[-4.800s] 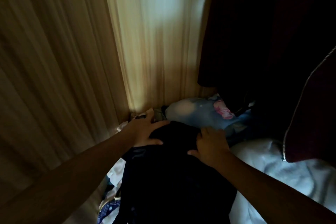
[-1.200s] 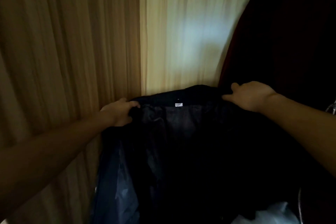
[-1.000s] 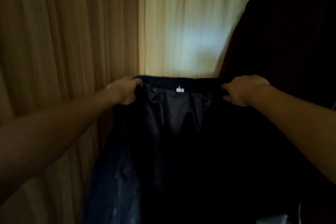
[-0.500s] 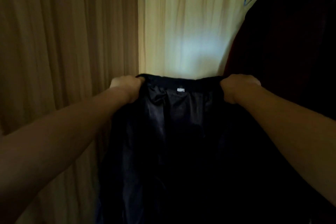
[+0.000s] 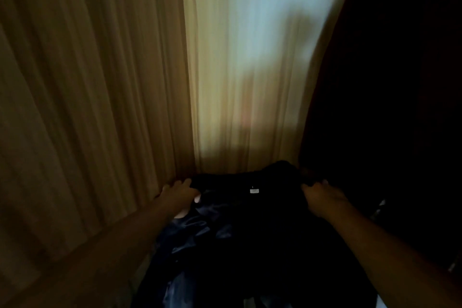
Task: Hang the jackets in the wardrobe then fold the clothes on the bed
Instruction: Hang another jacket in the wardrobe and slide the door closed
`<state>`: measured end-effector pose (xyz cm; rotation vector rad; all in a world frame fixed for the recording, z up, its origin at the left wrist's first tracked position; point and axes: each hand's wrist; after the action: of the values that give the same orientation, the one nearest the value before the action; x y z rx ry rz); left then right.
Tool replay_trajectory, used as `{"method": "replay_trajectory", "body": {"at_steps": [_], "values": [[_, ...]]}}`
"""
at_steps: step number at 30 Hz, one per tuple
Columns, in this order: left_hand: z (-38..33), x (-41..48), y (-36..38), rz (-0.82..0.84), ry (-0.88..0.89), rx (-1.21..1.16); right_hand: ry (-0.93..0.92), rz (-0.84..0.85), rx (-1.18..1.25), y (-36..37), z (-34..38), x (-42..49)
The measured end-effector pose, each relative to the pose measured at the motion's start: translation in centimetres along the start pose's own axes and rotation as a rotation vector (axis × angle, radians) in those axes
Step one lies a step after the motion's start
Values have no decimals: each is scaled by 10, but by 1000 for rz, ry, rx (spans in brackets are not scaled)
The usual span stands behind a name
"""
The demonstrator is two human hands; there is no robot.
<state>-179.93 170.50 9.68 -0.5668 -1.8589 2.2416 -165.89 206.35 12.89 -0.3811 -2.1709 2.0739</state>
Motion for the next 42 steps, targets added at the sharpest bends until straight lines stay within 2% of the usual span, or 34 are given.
{"method": "replay_trajectory", "body": {"at_steps": [2,5,8,11,15,23,29,31,33,35,37,39,42], "values": [[-4,1,0,80,16,-90,-35,36,-41,1,-3,2],[-10,-7,-25,50,87,-264,-151,101,-80,-23,-1,2],[-16,-15,-66,-56,144,-497,-227,30,36,-62,10,-1],[-21,-28,-118,-75,237,-678,-336,-114,167,-110,23,-10],[-22,-56,-209,-244,229,-631,-328,-281,209,-192,27,-28],[-13,-127,-403,-616,343,-611,-287,-691,262,-387,14,-105],[-13,-169,-488,-799,418,-602,-150,-975,247,-459,1,-150],[-18,-176,-502,-823,442,-596,-76,-947,322,-463,-4,-158],[-24,-178,-509,-828,454,-584,9,-843,536,-459,-10,-164],[-31,-178,-511,-819,455,-556,78,-852,715,-454,-18,-171],[-37,-177,-512,-806,460,-531,30,-1030,844,-454,-25,-175],[-44,-176,-514,-798,471,-524,-115,-1237,952,-460,-29,-179],[-55,-174,-519,-804,504,-534,-314,-1385,992,-475,-30,-185]]}}
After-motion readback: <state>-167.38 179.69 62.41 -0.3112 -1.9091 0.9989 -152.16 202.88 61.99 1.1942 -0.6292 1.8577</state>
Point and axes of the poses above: each hand's wrist, its own x-axis towards the middle knuckle, its own y-axis out of the palm, z = x × y, and after that the axes turned 6 degrees about -y, right-handed
